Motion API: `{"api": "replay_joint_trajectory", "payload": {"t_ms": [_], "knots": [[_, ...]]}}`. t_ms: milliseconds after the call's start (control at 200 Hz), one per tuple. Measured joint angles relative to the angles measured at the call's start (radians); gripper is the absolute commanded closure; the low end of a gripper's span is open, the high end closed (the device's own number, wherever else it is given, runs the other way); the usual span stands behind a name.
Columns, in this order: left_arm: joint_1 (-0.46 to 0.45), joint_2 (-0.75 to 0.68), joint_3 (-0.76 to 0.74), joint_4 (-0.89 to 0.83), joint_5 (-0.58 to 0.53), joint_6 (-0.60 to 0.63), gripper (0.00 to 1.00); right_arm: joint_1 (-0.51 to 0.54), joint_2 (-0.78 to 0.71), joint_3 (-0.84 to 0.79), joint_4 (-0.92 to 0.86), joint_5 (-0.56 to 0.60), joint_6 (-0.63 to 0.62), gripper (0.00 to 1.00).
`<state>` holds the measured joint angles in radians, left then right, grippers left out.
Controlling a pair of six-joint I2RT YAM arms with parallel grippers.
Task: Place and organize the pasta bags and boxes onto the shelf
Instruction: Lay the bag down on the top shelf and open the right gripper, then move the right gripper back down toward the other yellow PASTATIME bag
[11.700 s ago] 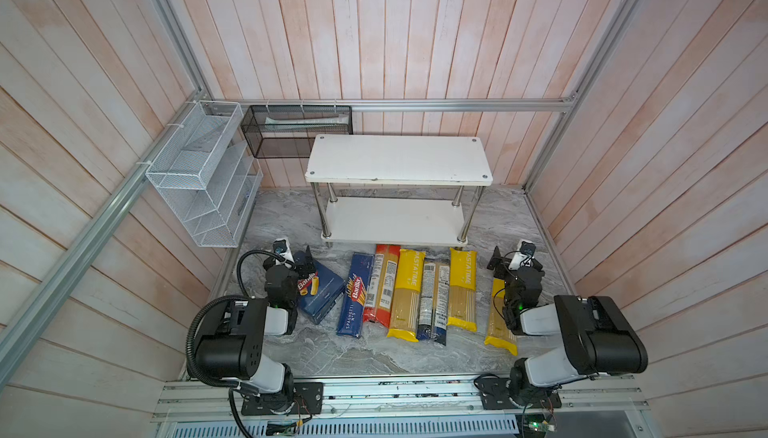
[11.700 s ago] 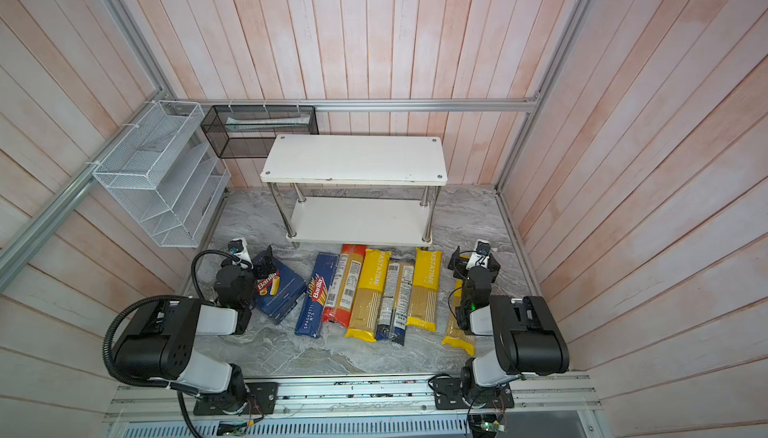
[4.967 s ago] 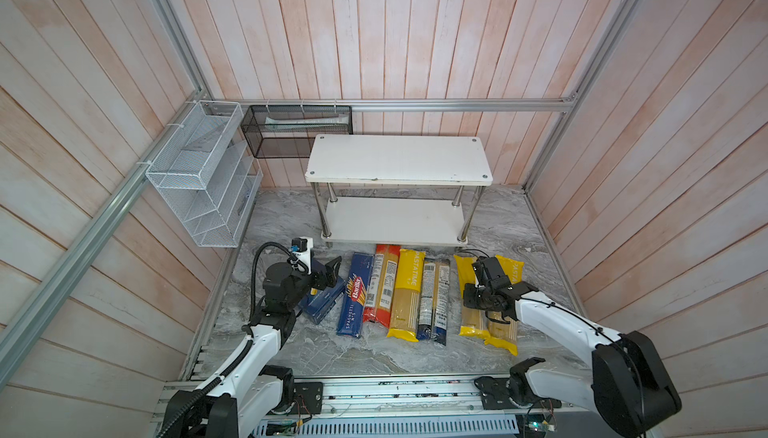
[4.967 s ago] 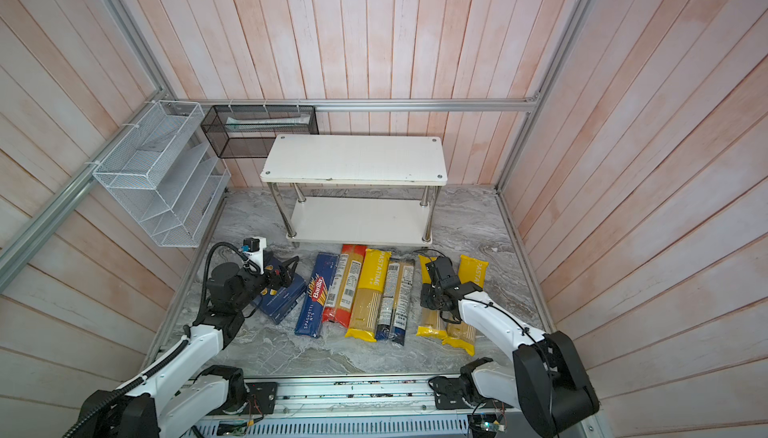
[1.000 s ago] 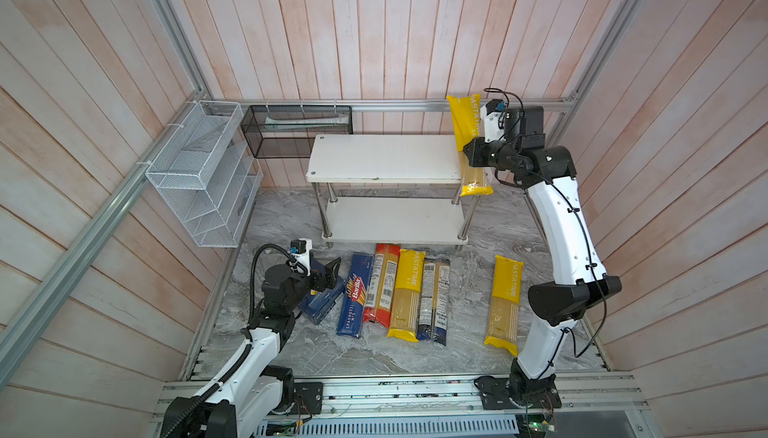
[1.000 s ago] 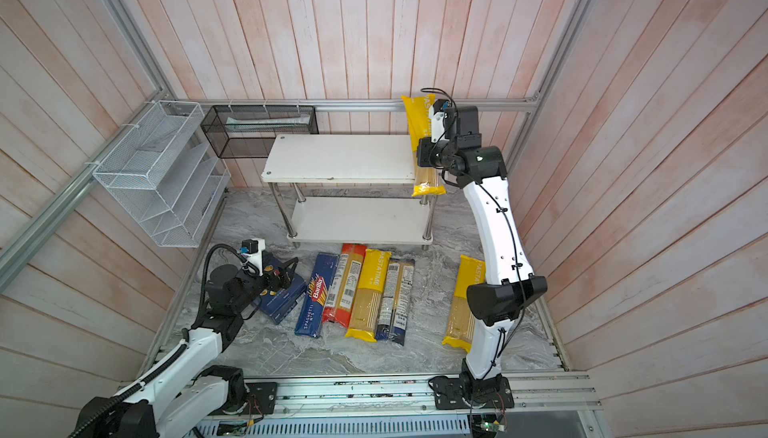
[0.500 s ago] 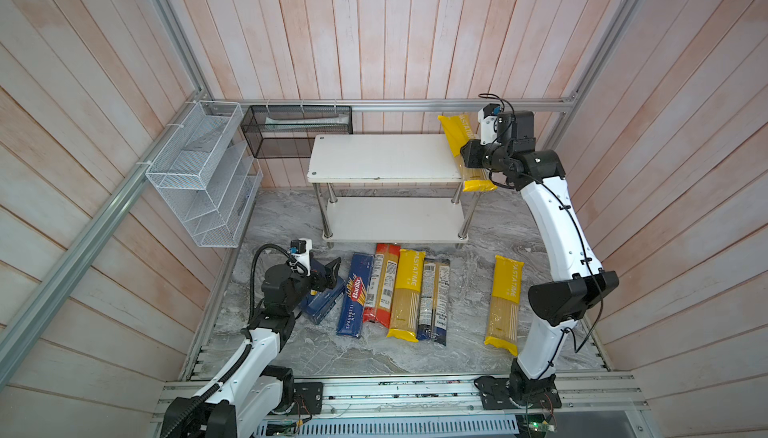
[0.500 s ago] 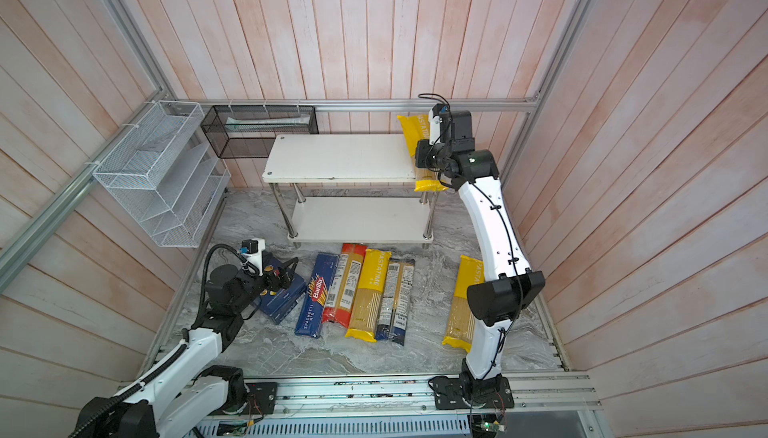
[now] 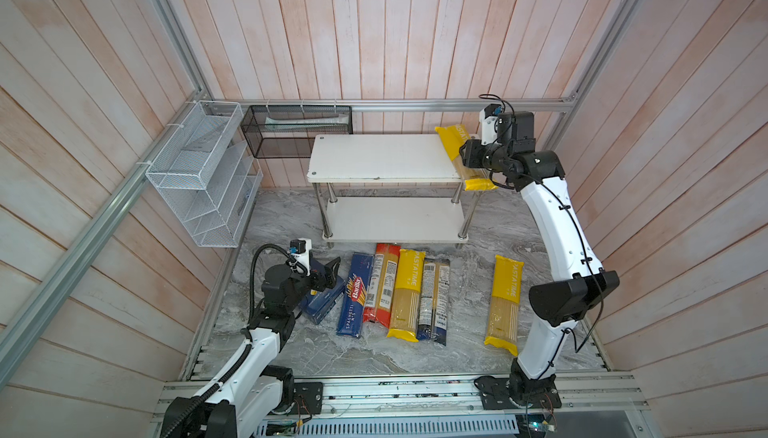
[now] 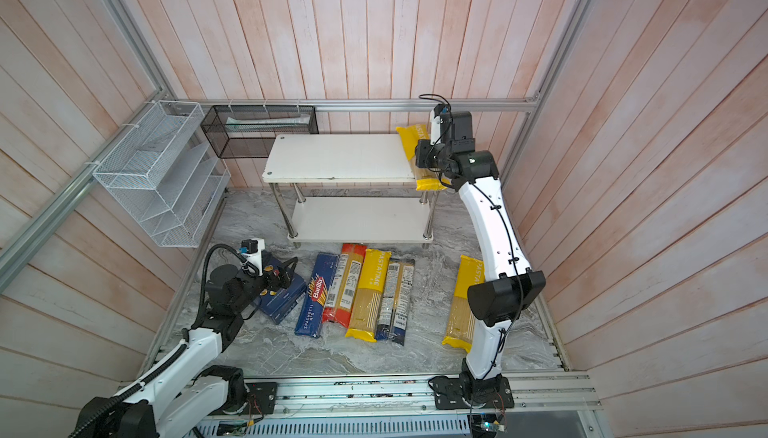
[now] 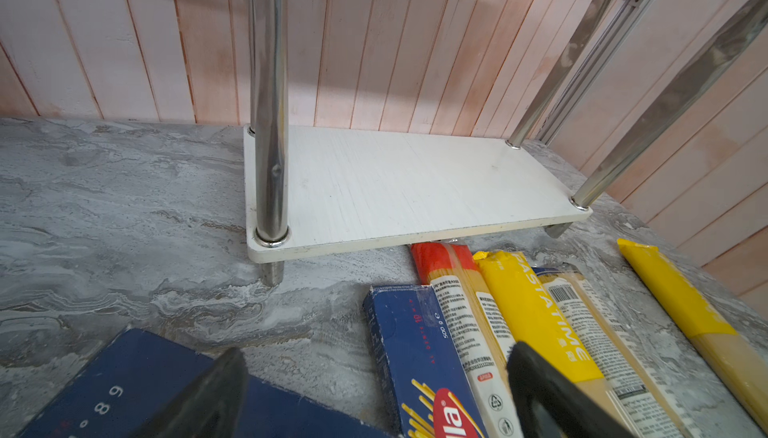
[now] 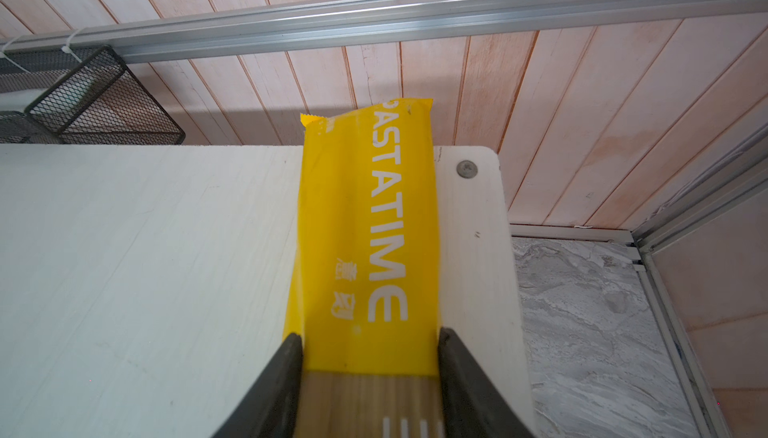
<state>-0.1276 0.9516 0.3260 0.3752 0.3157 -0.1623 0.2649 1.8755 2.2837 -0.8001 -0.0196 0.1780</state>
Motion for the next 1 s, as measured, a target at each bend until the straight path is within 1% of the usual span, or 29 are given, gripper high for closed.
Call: {"api": "replay_joint_trajectory", "payload": {"t_ms": [130,290,475,590,670,730,845,1000], "knots": [[0.0,-0.001,-0.001,0.0,-0.004,0.0,0.0,0.0,-0.049,-0.04,0.024,0.0,0.002,0.47],[0.0,-0.021,-0.009,-0.001,-0.011,-0.005,0.0,0.0,-0.184,-0.179,0.085,-0.002,0.005,0.46],[0.0,-0.064,-0.025,-0.002,-0.009,-0.035,0.0,0.0,-0.307,-0.261,0.14,-0.001,0.006,0.46],[0.0,-0.093,-0.021,-0.032,-0.002,-0.07,0.0,0.0,-0.44,-0.43,0.201,-0.01,0.029,0.46],[0.0,-0.099,-0.002,-0.073,0.017,-0.09,0.0,0.002,-0.549,-0.575,0.234,-0.04,0.049,0.46],[-0.003,-0.106,0.011,-0.098,0.031,-0.105,0.0,0.015,-0.622,-0.655,0.243,-0.053,0.061,0.46],[-0.011,-0.136,0.008,-0.106,0.07,-0.123,0.0,0.057,-0.734,-0.729,0.247,-0.065,0.079,0.46],[-0.017,-0.189,-0.052,-0.039,0.08,-0.127,0.0,0.087,-0.874,-0.796,0.25,-0.085,0.125,0.46]]}}
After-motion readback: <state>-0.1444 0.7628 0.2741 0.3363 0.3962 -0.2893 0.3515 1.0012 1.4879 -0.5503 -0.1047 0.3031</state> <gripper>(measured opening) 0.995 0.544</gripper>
